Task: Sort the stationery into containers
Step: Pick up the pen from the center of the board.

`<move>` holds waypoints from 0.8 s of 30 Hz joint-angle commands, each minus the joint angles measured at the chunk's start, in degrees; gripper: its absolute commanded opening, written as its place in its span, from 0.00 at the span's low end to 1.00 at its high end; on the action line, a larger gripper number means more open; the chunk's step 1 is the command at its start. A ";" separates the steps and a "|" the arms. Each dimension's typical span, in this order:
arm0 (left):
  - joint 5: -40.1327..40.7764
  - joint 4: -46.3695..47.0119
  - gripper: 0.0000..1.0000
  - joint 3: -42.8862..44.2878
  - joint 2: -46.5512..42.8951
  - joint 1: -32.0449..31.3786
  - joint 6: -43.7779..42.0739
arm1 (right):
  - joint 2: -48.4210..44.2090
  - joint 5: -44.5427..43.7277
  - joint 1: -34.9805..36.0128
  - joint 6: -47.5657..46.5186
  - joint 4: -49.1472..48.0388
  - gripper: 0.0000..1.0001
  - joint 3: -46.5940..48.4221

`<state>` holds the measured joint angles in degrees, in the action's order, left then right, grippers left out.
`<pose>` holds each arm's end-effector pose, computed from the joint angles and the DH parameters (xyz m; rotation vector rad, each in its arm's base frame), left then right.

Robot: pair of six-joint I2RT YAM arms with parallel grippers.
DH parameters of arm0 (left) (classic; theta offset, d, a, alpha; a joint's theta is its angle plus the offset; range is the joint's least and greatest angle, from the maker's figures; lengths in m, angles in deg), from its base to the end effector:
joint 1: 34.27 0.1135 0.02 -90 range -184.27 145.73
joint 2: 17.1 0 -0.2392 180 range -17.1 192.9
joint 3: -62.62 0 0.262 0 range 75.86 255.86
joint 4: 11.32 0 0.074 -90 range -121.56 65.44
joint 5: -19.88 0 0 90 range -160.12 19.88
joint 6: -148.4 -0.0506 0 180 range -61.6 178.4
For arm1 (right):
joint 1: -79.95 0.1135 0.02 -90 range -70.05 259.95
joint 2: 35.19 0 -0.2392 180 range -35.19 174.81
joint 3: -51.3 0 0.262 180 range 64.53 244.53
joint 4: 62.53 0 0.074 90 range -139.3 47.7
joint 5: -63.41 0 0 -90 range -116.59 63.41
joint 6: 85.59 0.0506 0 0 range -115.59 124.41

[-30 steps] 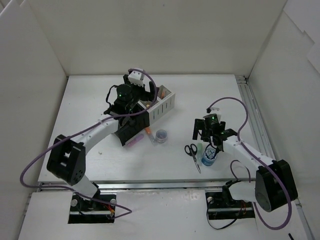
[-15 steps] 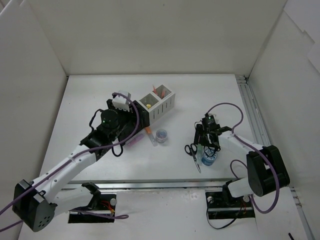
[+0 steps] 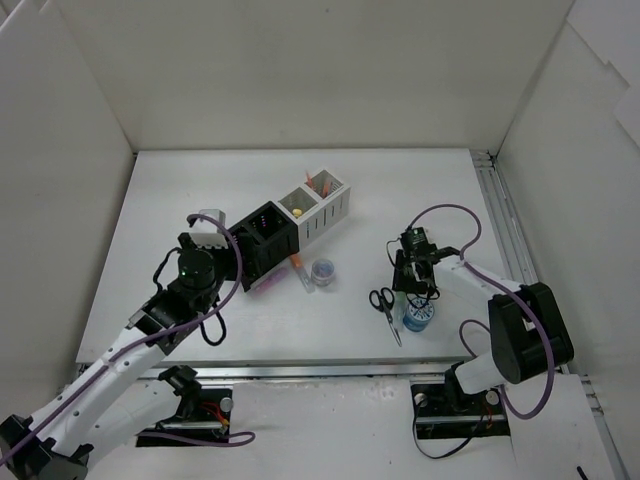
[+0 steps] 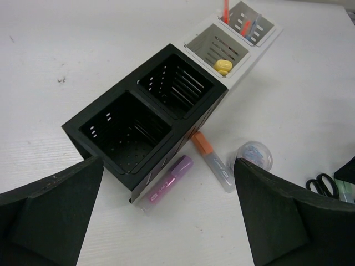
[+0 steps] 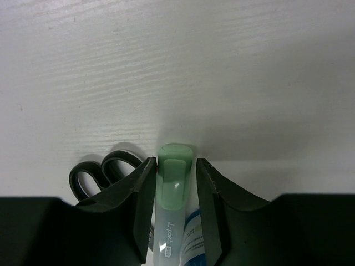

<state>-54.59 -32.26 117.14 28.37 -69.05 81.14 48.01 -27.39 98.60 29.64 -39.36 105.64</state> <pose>0.1976 -0.1207 0.2999 -0.0092 1.7962 -0.4836 0.2824 0.0946 0.1263 0.1498 2.5003 0.3058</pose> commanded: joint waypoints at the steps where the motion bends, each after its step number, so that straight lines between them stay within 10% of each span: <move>1: 4.15 -1.26 1.00 -0.05 -3.02 -0.28 2.22 | 0.91 0.45 -0.55 -1.59 3.42 0.32 3.28; 8: 7.93 -4.77 0.99 0.12 -7.06 -0.28 2.04 | 2.14 2.47 -0.29 -0.89 7.82 0.37 4.69; 17: 10.05 -6.53 0.99 0.91 -7.77 -0.28 0.46 | 2.41 3.43 -0.02 -2.46 7.12 0.06 5.39; 24: 7.06 -6.36 0.99 0.82 -7.59 -0.28 -0.42 | -2.85 4.84 3.14 -7.55 -6.23 0.00 10.83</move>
<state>-46.46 -39.91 115.56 20.51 -69.05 81.62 49.83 -23.61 99.91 25.66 -36.91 111.25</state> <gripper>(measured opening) 0.996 0.255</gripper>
